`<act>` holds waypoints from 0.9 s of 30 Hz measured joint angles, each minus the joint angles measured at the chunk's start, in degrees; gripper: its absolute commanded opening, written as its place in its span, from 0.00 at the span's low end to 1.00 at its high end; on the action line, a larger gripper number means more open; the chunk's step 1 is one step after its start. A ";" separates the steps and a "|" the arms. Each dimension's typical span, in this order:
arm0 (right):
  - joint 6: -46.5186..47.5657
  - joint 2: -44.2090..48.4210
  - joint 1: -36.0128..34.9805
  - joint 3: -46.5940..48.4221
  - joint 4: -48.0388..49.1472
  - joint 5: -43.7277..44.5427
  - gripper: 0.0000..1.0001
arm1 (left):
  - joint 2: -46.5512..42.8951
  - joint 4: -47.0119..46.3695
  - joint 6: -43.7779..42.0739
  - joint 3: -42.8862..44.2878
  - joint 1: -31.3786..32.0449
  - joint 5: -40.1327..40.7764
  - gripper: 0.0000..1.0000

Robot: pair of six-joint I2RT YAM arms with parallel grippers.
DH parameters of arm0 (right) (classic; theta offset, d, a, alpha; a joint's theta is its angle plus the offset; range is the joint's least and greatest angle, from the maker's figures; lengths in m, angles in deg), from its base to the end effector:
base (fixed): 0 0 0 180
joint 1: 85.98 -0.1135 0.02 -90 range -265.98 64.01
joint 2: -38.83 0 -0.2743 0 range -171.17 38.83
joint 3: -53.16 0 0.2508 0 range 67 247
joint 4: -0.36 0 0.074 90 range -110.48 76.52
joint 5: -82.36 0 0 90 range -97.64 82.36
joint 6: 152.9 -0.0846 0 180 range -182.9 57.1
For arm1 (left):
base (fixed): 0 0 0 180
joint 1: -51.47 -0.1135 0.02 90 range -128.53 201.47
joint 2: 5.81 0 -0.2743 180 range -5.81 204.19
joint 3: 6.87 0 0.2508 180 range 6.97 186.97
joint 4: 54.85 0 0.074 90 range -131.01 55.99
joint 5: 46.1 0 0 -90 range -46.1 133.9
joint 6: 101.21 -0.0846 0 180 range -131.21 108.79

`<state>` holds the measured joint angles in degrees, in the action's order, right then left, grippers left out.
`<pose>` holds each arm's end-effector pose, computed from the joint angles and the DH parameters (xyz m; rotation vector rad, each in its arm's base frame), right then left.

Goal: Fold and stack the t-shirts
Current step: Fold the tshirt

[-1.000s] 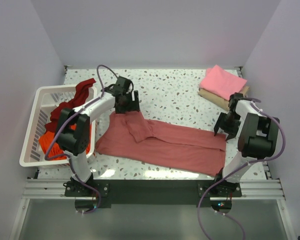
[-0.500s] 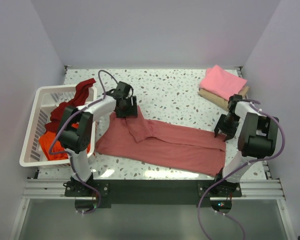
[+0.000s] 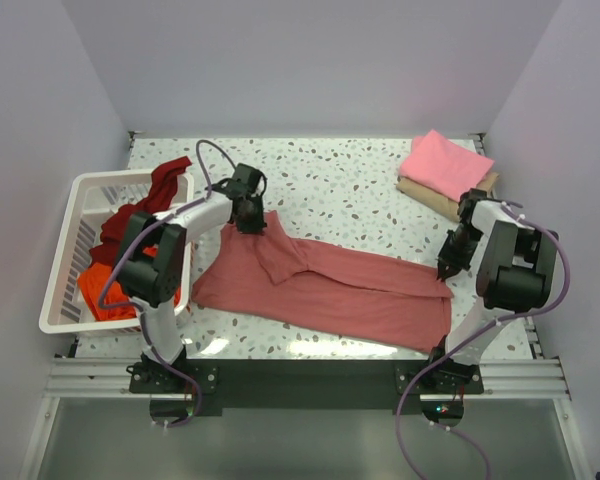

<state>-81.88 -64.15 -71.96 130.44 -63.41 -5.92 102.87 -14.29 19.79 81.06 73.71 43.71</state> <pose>0.2992 -0.0773 0.1135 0.8894 3.0017 -0.0463 0.3873 -0.1587 0.1454 -0.2034 2.6707 -0.3109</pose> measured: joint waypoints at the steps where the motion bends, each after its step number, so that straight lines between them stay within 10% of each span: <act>1: -0.13 -0.26 0.04 0.31 -0.28 -0.02 0.03 | -0.35 0.02 0.07 -0.22 0.00 0.44 0.00; 27: -1.14 -4.66 1.01 5.49 -3.93 -1.66 0.00 | -26.40 11.26 11.26 -16.68 0.02 6.38 0.00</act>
<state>-83.02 -68.81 -70.96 135.92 -67.35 -7.58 76.47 -3.03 31.05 64.38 73.73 50.10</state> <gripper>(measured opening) 0.098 0.028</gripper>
